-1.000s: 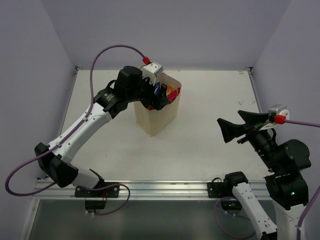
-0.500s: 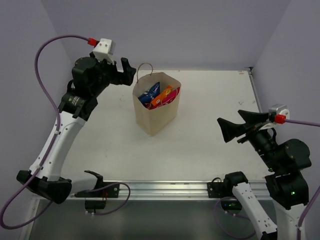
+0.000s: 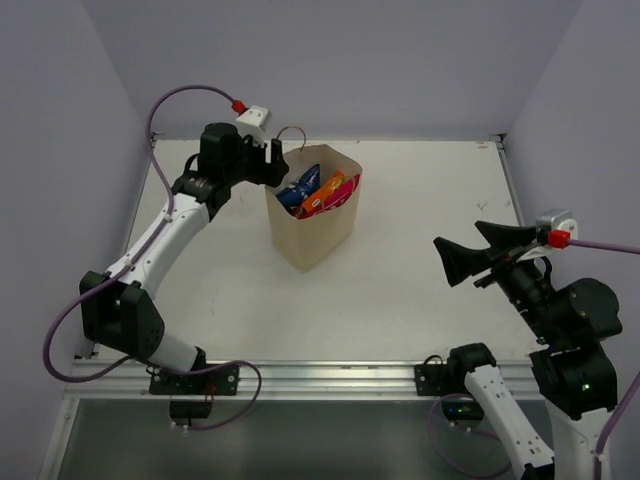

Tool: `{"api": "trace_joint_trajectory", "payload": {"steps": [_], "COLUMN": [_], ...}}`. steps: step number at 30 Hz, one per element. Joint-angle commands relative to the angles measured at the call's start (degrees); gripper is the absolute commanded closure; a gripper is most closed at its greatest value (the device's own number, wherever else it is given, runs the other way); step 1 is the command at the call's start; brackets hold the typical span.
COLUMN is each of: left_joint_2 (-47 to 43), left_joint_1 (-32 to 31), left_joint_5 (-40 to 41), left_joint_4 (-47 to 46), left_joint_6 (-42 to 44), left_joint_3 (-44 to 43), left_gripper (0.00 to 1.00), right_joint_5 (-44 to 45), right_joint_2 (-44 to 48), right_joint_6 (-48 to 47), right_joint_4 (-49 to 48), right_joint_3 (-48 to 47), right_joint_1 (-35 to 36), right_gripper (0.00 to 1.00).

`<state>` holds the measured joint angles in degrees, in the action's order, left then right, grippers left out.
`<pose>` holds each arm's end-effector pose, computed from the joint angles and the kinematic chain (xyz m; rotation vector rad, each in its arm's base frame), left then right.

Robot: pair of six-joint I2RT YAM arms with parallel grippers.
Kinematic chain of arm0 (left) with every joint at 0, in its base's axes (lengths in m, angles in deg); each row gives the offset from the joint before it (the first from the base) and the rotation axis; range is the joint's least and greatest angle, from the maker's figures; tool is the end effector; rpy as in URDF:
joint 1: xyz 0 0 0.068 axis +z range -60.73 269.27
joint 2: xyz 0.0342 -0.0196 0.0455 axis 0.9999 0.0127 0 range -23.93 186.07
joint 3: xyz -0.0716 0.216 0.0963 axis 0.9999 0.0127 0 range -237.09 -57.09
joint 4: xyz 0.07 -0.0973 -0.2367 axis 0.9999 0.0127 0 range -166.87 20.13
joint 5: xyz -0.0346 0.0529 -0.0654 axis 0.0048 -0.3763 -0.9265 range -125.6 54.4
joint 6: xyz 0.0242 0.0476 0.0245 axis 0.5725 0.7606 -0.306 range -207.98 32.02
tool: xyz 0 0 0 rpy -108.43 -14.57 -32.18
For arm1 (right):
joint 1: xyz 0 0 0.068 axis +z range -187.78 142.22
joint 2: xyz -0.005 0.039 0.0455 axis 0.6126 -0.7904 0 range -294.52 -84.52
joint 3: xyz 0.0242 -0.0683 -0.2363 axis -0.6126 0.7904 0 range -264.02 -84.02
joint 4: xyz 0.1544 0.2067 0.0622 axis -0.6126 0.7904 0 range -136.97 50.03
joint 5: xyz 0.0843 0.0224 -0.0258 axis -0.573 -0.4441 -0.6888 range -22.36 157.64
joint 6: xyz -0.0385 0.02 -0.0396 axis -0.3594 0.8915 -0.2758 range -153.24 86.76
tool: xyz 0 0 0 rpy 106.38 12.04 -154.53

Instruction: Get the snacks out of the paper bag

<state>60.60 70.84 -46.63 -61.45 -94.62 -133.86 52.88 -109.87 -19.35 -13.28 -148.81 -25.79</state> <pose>0.3379 -0.1212 0.3300 0.3312 1.9706 -0.4734 0.0705 0.0260 0.4314 -0.1878 1.4865 0.5544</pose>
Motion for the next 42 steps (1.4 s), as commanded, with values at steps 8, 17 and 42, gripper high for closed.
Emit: {"api": "trace_joint_trajectory", "payload": {"steps": [8,17,42], "left_joint_2": [6.7,0.5,-20.0], "left_joint_1": [-0.2,-2.3,-14.0], "left_joint_5": [-3.0,2.0,18.3], "left_joint_4": [-5.1,-5.4,-8.6], "left_joint_6": [3.9,12.6,10.3], "left_joint_3": [-5.5,-4.8,19.4], "left_gripper": [0.78,1.00,1.00], "right_joint_5": [-7.2,-16.3,12.8], "right_joint_2": [-3.4,-17.0,-55.3], "right_joint_6": [-2.3,-0.9,5.3], "right_joint_4": [-0.4,-3.6,-27.1], "right_joint_3": [-1.4,-9.5,-7.8], "right_joint_1": [0.2,1.1,37.1], "right_gripper": [0.01,0.09,0.36]}}
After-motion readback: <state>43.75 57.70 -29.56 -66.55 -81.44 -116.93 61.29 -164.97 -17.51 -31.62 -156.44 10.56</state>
